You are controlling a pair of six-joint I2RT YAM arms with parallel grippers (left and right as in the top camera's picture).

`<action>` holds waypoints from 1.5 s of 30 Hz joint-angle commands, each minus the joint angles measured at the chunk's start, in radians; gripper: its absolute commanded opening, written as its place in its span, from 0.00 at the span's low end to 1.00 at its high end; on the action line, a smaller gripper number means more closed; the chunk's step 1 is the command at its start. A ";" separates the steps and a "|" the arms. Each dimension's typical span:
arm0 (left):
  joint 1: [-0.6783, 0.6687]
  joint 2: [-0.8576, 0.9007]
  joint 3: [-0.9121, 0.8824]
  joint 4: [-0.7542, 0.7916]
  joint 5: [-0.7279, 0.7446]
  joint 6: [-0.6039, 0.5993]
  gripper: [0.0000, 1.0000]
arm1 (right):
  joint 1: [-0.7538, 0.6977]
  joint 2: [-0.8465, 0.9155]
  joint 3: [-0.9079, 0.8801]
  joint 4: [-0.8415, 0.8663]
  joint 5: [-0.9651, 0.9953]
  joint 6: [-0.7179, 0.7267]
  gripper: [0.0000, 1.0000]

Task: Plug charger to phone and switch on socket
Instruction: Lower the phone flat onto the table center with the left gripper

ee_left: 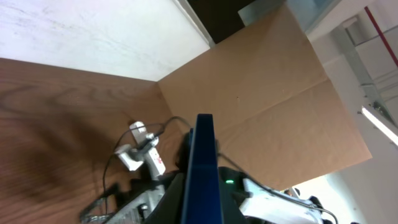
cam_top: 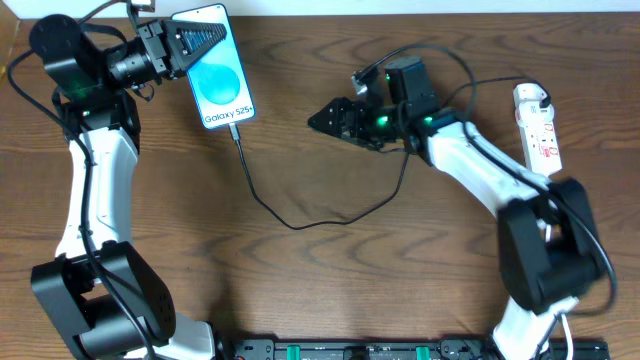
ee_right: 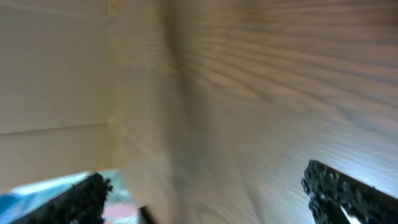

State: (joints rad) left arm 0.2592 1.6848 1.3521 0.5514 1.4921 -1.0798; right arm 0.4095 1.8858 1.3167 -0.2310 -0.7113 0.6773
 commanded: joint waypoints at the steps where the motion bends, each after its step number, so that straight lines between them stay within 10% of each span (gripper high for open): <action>1: -0.021 -0.020 -0.001 0.010 0.019 0.002 0.07 | 0.012 -0.125 0.011 -0.093 0.297 -0.092 0.99; 30: -0.232 0.006 -0.243 -0.495 -0.383 0.590 0.07 | 0.017 -0.385 0.011 -0.476 0.660 -0.118 0.99; 45: -0.363 0.194 -0.243 -0.502 -0.410 0.600 0.08 | 0.017 -0.385 0.011 -0.514 0.669 -0.118 0.99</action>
State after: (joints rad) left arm -0.0849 1.8629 1.0958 0.0479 1.0733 -0.4961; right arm 0.4229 1.5177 1.3186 -0.7403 -0.0662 0.5720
